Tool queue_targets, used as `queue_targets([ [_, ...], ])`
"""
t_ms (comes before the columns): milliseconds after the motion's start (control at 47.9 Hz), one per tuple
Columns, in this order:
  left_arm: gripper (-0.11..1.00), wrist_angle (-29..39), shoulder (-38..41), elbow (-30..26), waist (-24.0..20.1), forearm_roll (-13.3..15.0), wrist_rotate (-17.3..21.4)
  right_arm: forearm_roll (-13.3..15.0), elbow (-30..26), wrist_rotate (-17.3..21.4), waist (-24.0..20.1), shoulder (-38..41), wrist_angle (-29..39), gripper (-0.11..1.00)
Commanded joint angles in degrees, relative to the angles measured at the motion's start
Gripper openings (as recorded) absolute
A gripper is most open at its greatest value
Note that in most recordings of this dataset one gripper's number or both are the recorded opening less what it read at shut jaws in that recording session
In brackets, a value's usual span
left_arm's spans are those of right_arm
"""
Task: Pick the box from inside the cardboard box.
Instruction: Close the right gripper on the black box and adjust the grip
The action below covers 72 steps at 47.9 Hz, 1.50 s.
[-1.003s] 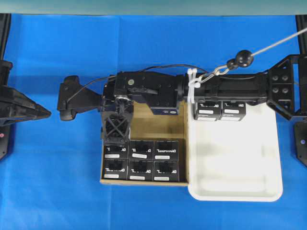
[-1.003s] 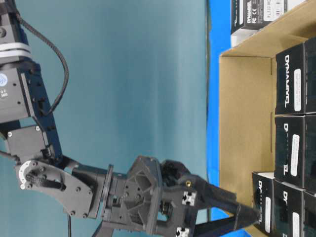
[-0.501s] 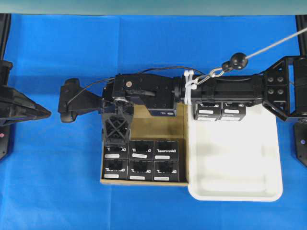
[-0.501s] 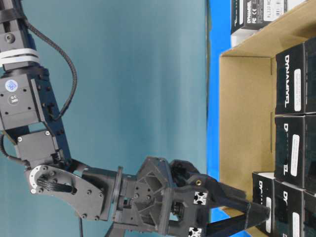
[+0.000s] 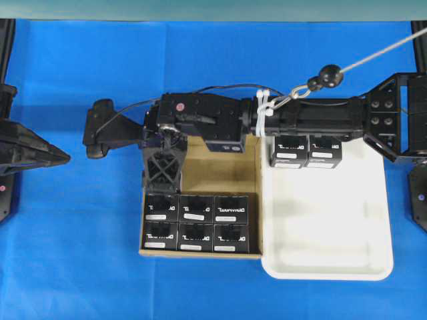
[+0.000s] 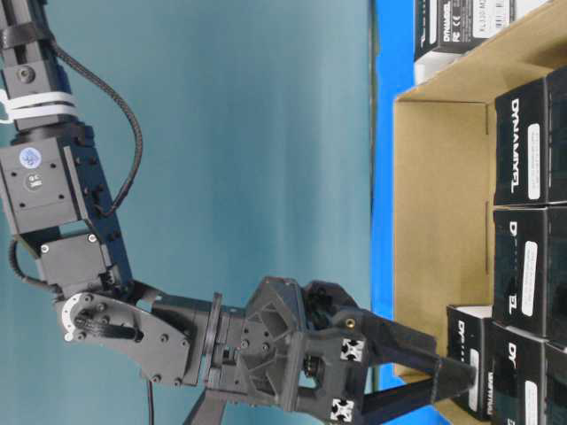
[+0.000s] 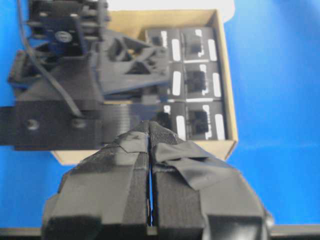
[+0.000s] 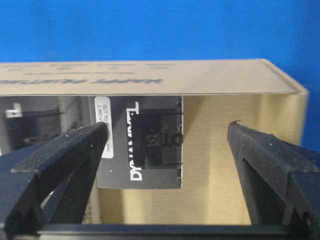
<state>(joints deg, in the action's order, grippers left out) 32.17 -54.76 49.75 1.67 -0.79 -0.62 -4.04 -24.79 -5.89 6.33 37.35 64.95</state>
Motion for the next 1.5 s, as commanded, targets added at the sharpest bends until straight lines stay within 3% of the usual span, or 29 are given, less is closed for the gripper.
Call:
queue_targets([
  [0,-0.05,-0.26,0.18,-0.70,0.09,-0.18,-0.09,0.62,0.09,-0.09,0.44,0.53,0.00,0.97],
  [982,-0.05,-1.05,-0.70,0.26,0.09,-0.09,-0.09,-0.97,-1.32,-0.18,-1.67,-1.23,0.26,0.97],
  [1483,-0.05,-1.14,-0.88,0.26,0.09,-0.09,-0.09,-0.70,-0.44,-2.37,-1.23,-0.09,-0.88,0.98],
])
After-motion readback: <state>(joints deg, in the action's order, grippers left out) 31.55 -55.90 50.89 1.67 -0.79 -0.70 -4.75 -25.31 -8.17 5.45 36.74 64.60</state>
